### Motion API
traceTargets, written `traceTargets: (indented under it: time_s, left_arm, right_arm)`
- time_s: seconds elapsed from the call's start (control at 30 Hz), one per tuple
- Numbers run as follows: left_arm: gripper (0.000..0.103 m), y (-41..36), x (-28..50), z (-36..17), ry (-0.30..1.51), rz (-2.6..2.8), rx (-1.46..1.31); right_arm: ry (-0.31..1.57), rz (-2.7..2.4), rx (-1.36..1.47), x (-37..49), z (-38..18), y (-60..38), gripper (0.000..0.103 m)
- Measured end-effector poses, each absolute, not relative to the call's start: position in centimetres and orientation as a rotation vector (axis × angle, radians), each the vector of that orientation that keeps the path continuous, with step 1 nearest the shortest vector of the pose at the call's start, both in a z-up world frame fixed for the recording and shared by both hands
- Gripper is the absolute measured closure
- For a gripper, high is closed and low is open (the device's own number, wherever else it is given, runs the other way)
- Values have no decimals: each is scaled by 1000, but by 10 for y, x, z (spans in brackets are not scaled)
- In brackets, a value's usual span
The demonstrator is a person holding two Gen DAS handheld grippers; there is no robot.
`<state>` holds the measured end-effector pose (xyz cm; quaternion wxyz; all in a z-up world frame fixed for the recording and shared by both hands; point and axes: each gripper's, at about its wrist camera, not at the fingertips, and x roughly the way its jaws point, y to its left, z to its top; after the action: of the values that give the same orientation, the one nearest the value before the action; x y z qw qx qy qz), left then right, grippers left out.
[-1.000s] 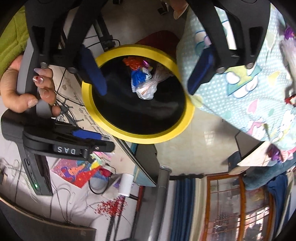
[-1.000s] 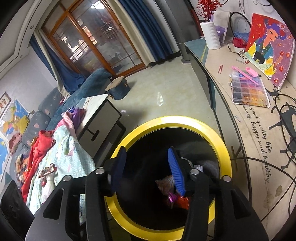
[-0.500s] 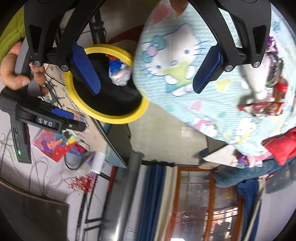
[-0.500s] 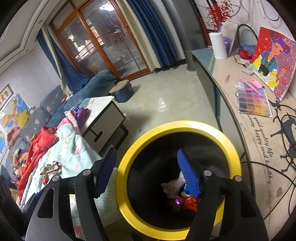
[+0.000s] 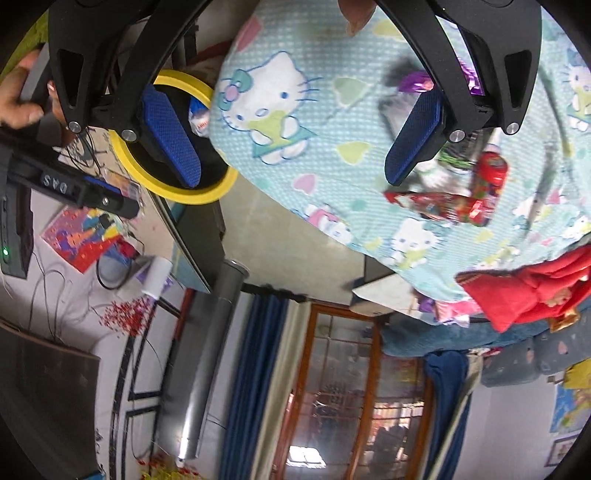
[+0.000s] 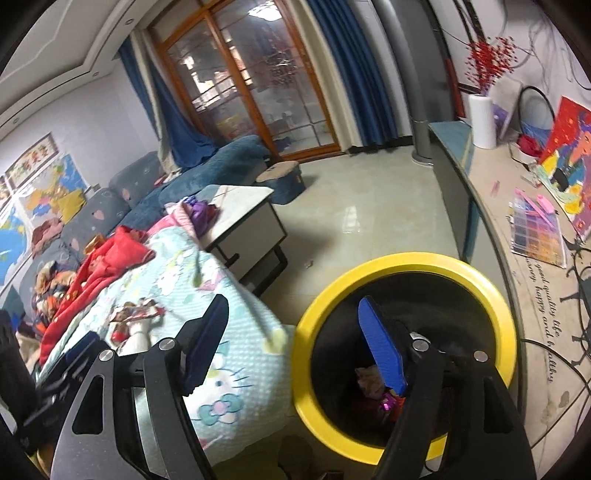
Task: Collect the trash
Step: 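Move both open grippers back over the wrappers on the bed, then grasp the black snack bag with the left gripper while the right gripper grasps the white foam net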
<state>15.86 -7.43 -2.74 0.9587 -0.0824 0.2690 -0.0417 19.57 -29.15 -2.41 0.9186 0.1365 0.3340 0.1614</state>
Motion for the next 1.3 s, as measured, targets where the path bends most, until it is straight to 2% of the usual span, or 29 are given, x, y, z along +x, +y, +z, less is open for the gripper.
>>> traceTargets:
  time_s: [0.5, 1.3]
  left_arm:
    - [11, -15, 141, -21, 485, 64, -211]
    - [11, 85, 126, -35, 515, 197, -390]
  right_arm:
    - [638, 468, 179, 171, -13, -229, 32]
    - [735, 676, -34, 153, -22, -108, 29]
